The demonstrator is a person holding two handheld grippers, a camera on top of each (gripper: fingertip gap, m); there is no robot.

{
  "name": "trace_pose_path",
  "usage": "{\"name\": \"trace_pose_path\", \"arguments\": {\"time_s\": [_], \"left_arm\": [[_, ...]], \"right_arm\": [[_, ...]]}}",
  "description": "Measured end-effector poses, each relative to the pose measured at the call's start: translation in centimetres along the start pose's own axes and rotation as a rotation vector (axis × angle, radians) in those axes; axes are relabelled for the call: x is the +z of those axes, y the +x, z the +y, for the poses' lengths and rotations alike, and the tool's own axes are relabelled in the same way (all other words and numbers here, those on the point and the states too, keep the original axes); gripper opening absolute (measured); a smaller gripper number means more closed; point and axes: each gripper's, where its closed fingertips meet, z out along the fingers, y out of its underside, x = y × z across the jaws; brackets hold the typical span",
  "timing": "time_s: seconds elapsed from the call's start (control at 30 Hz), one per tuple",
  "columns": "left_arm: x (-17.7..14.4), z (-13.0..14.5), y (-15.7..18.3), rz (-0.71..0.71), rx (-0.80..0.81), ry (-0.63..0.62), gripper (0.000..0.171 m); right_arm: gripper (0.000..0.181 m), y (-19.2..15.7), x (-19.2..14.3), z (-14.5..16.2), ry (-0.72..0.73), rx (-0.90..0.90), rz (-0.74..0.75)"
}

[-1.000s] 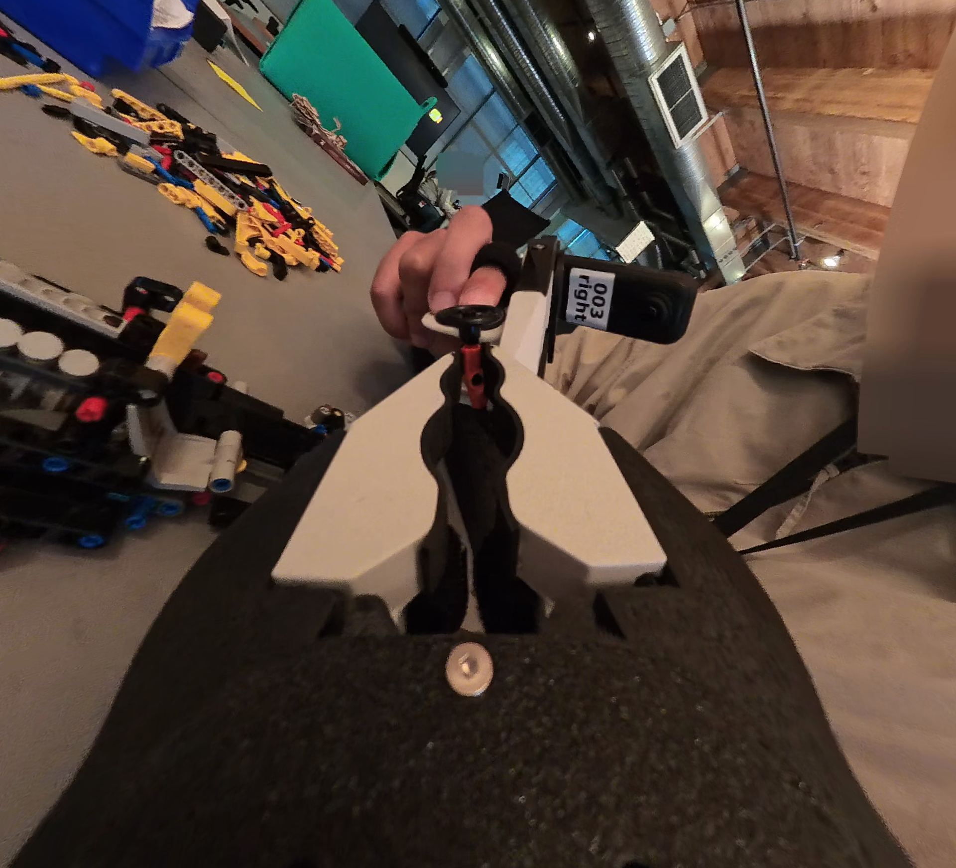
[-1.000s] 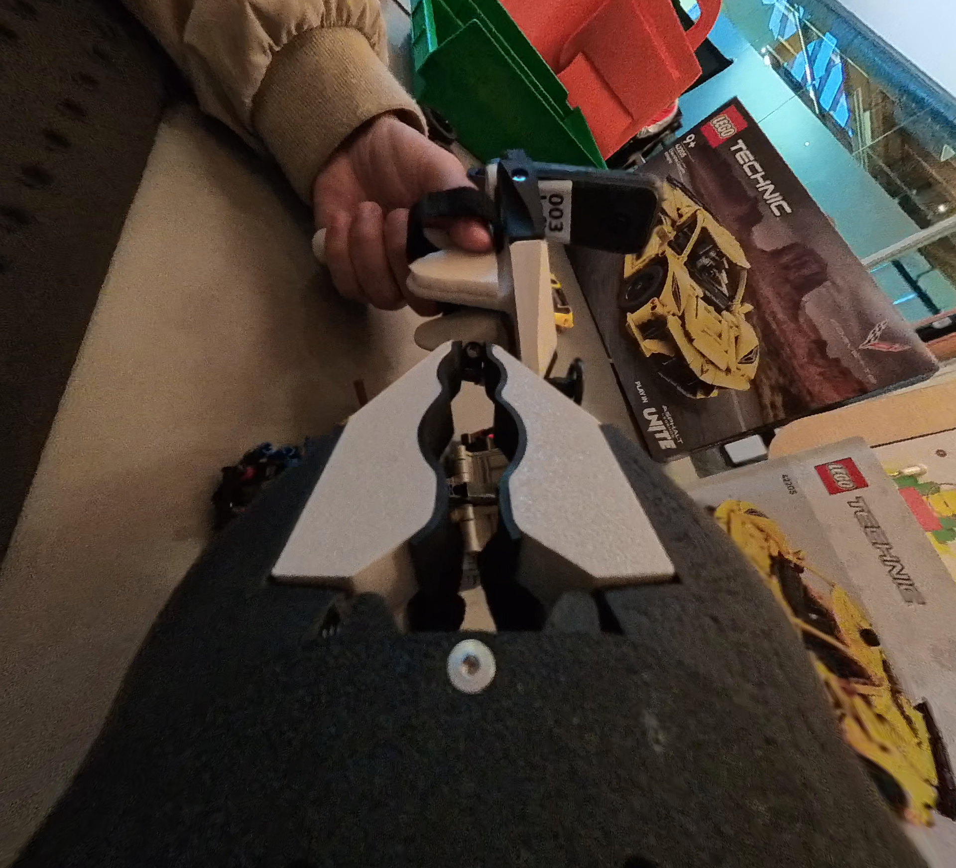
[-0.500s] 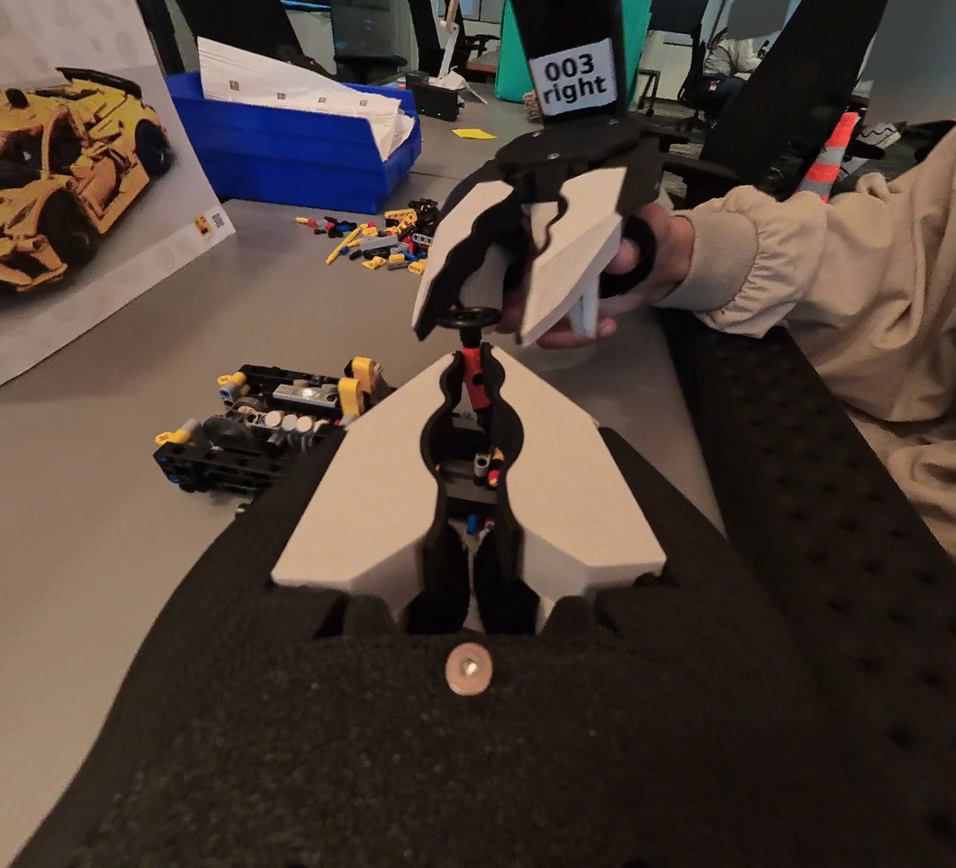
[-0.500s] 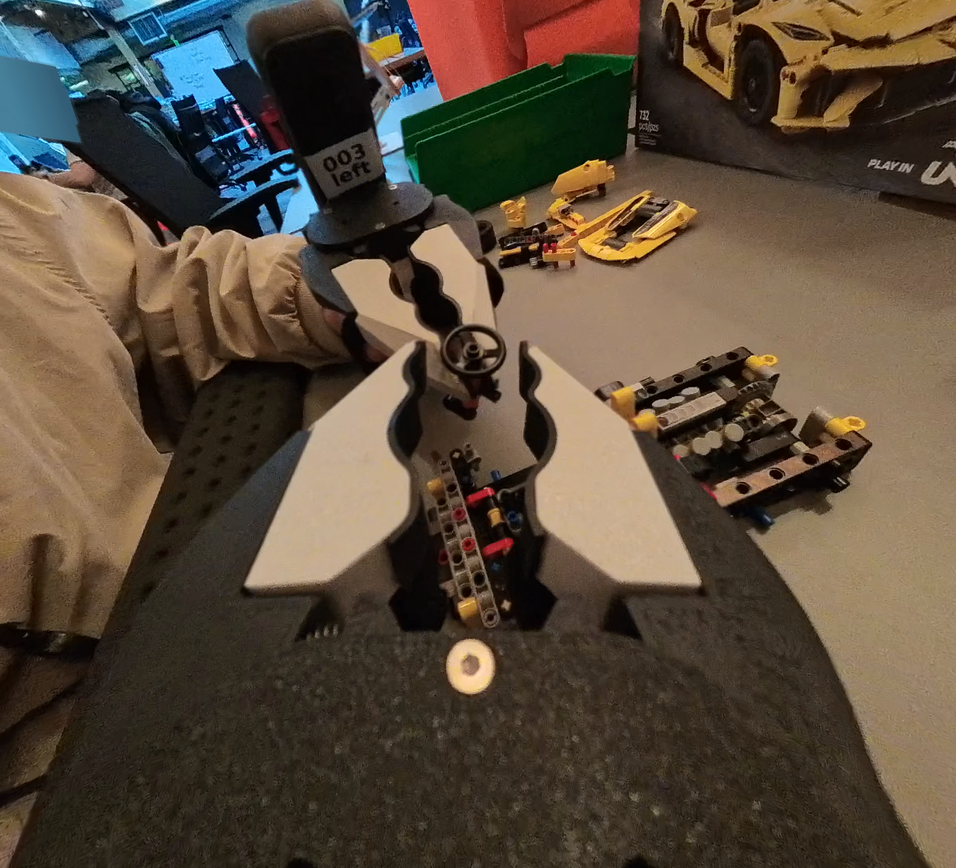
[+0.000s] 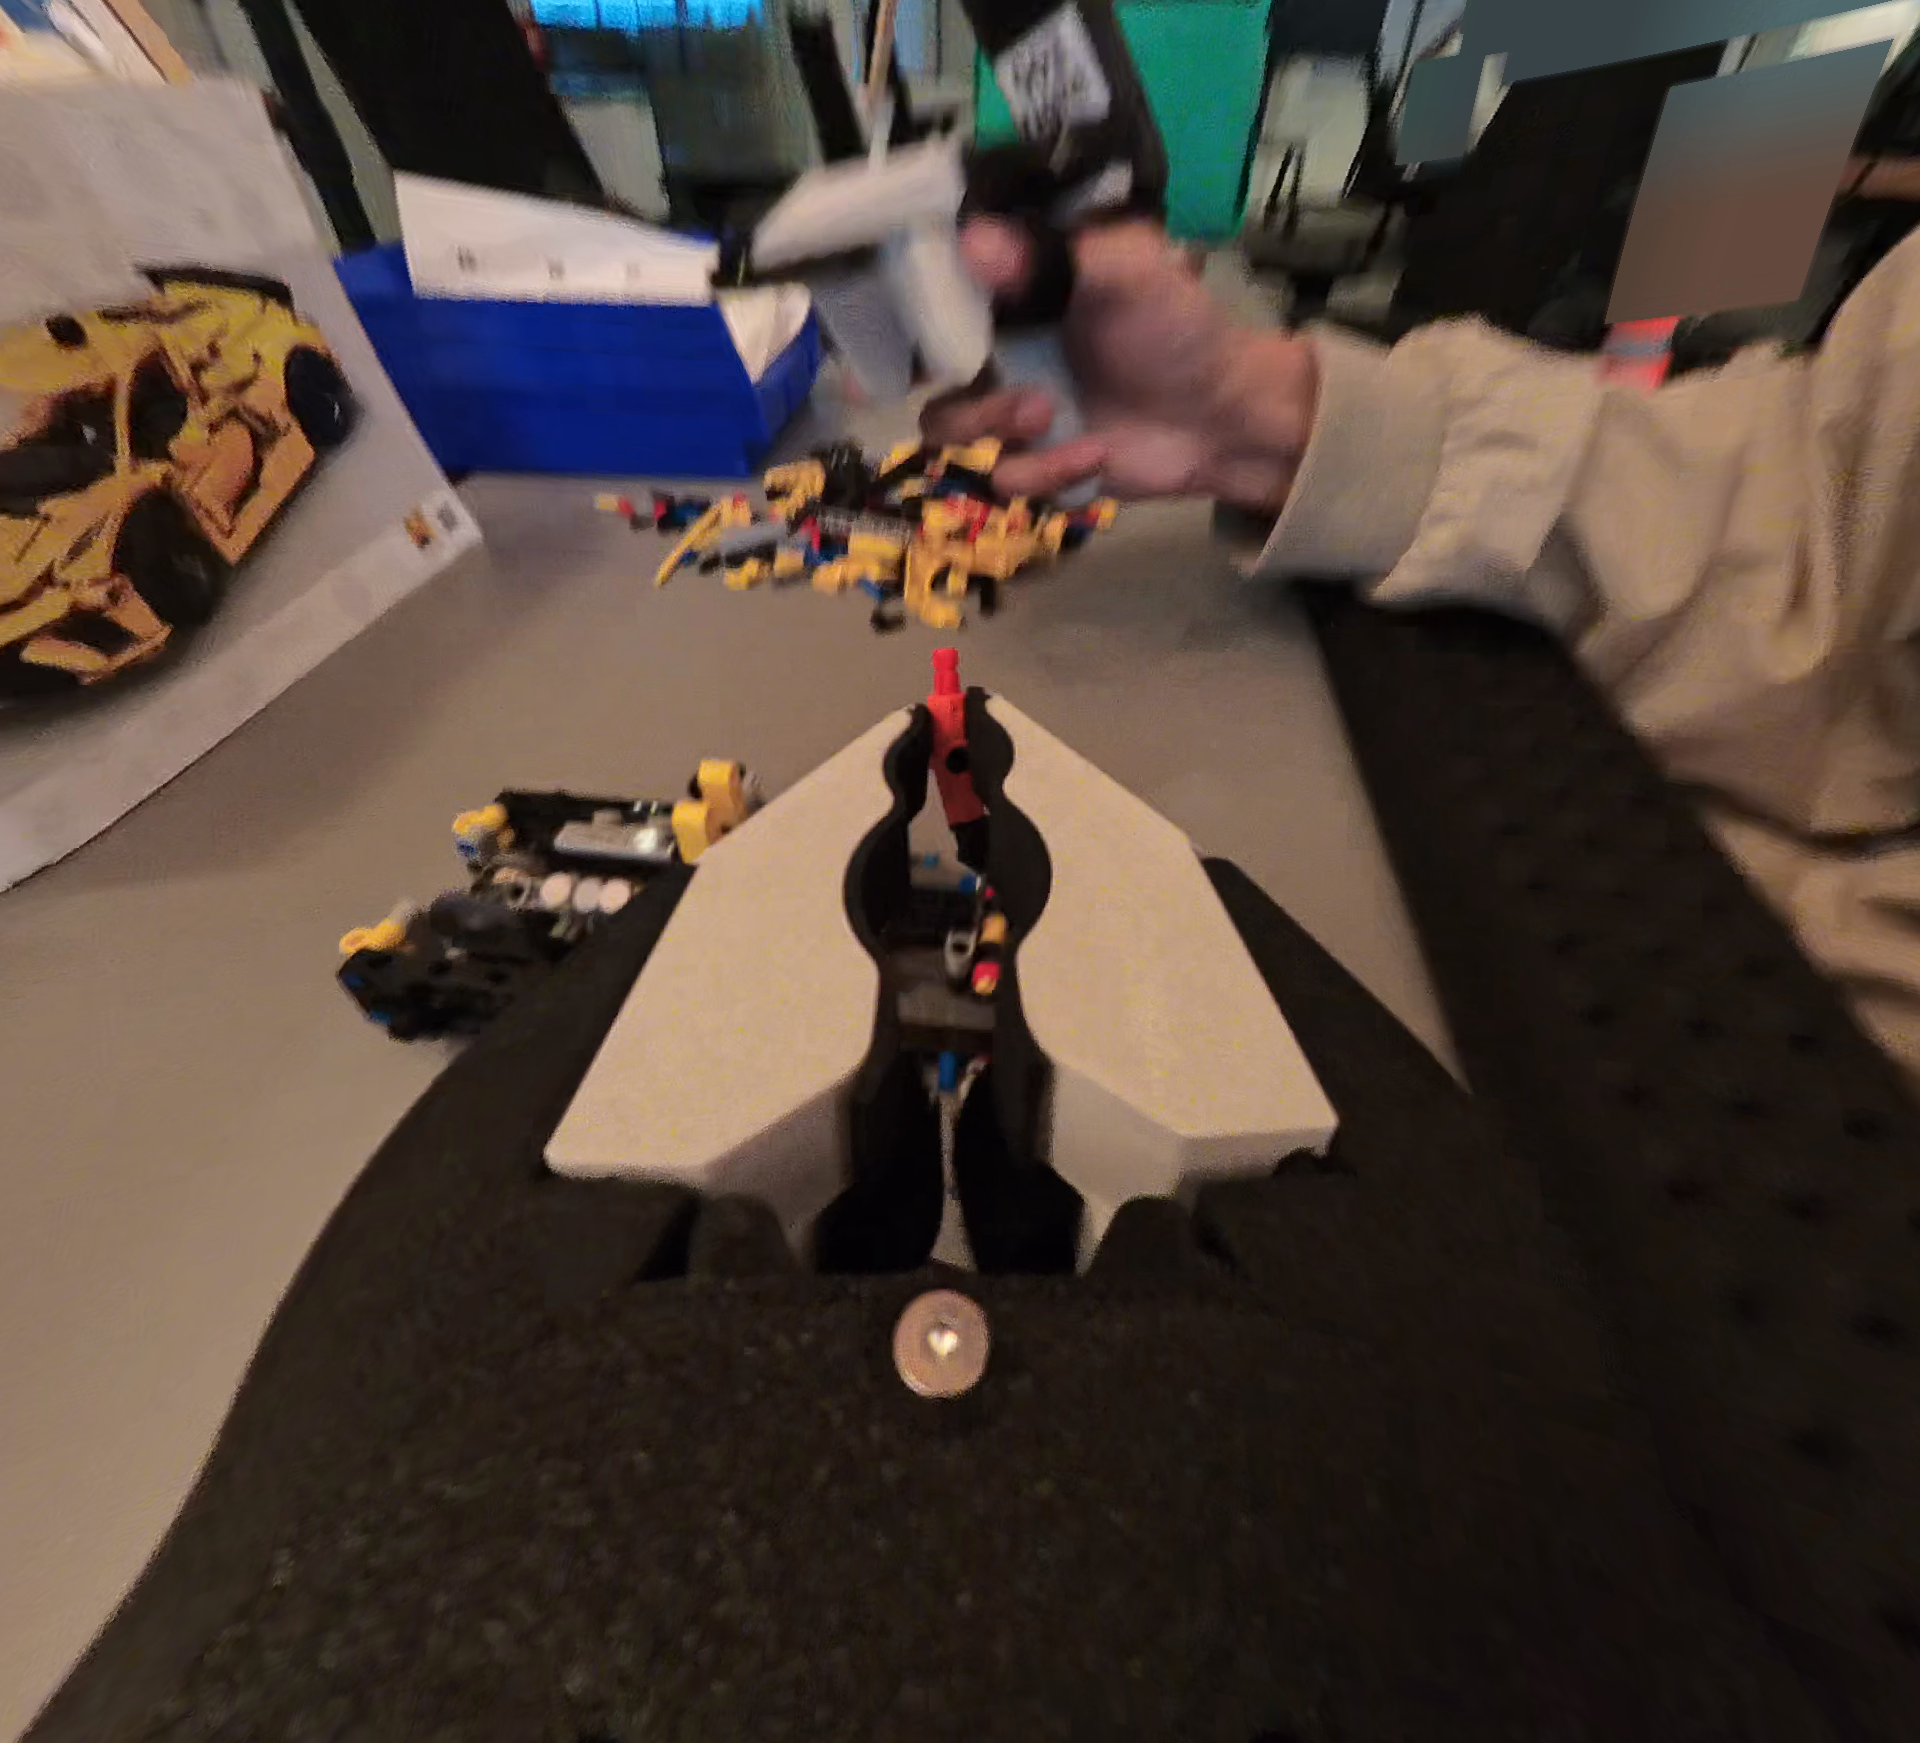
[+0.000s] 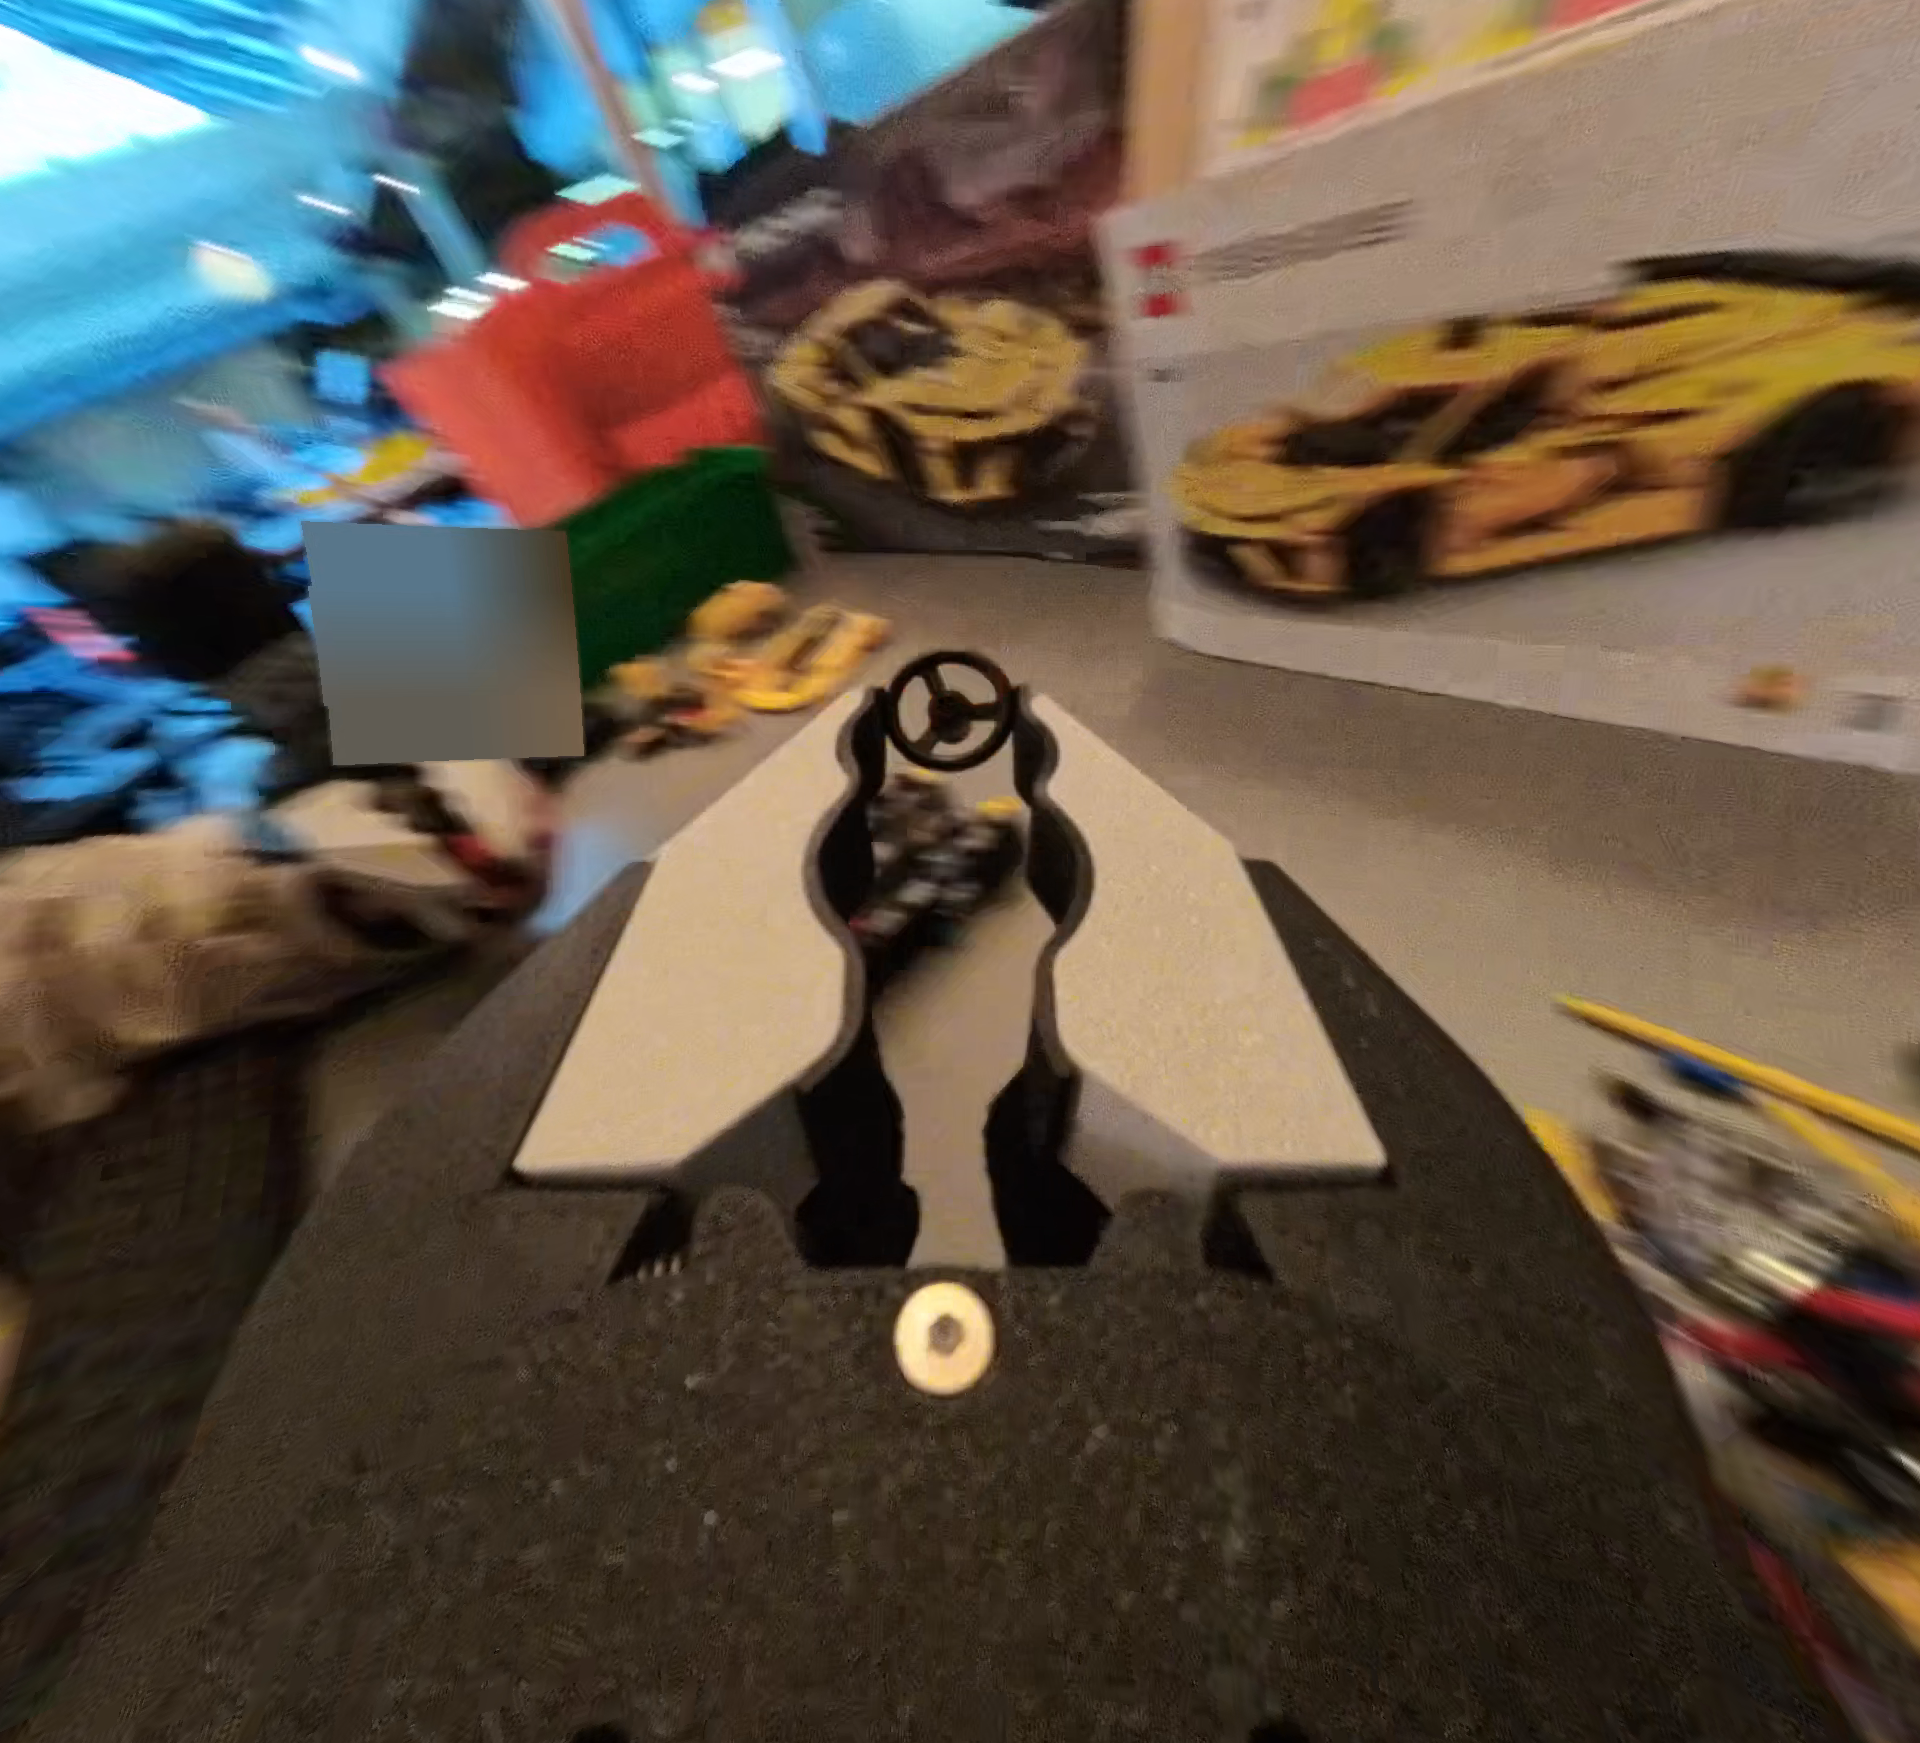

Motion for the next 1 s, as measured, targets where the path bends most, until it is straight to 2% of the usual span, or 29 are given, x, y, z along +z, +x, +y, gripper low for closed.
{"name": "trace_pose_path", "arguments": {"time_s": [0.07,0.1,0.17,0.23,0.3,0.4,0.47,0.5,0.53,0.6,0.67,0.7,0.8,0.87,1.0], "left_arm": [[-0.4,-0.7,0.2,0.073,-0.139,0.081,0.007],[-0.6,-0.9,0.1,0.113,-0.227,0.121,0.007],[-1.2,-1.5,-0.4,0.196,-0.413,0.192,0.007],[-2.1,-2.5,-1.6,0.256,-0.578,0.294,0.007],[-2.9,-2.8,-2.6,0.311,-0.709,0.354,0.007],[-3.2,-2.8,-3.2,0.343,-0.777,0.383,0.007],[-3.1,-2.7,-3.0,0.352,-0.782,0.373,0.007],[-2.9,-2.6,-2.9,0.349,-0.776,0.361,0.007],[-2.7,-2.3,-2.8,0.33,-0.755,0.339,0.007],[-1.9,-1.5,-2.6,0.247,-0.646,0.269,0.007],[-1.2,-0.6,-2.5,0.125,-0.47,0.185,0.007],[-0.9,-0.3,-2.5,0.062,-0.368,0.153,0.007],[-0.7,-0.7,-2.2,-0.061,-0.138,0.118,0.007],[-0.5,-0.8,-1.8,-0.097,-0.062,0.098,0.007],[-0.2,-0.7,-1.8,-0.139,-0.002,0.069,0.007]], "right_arm": [[0.023,8.7,-3.7,1.0,-0.127,-0.137,0.463],[0.023,11.6,-5.9,1.8,-0.218,-0.17,0.622],[0.022,15.5,-9.4,4.4,-0.421,-0.173,0.826],[0.023,16.2,-10.3,6.4,-0.507,-0.13,0.837],[0.026,15.9,-10.0,6.3,-0.498,-0.131,0.828],[0.036,15.2,-9.2,5.6,-0.488,-0.19,0.837],[0.036,12.3,-6.4,4.2,-0.4,-0.261,0.722],[0.036,9.4,-3.9,3.6,-0.327,-0.286,0.589],[0.031,5.5,-1.1,3.4,-0.255,-0.269,0.41],[0.027,-3.6,3.4,3.7,-0.144,-0.104,-0.007],[0.03,-10.5,5.6,4.7,-0.153,0.07,-0.306],[0.03,-12.4,6.3,5.3,-0.175,0.099,-0.37],[0.022,-13.3,7.3,6.8,-0.204,0.059,-0.318],[0.022,-13.2,7.3,7.3,-0.221,0.038,-0.306],[0.013,-14.5,7.1,7.2,-0.221,0.088,-0.391]]}}
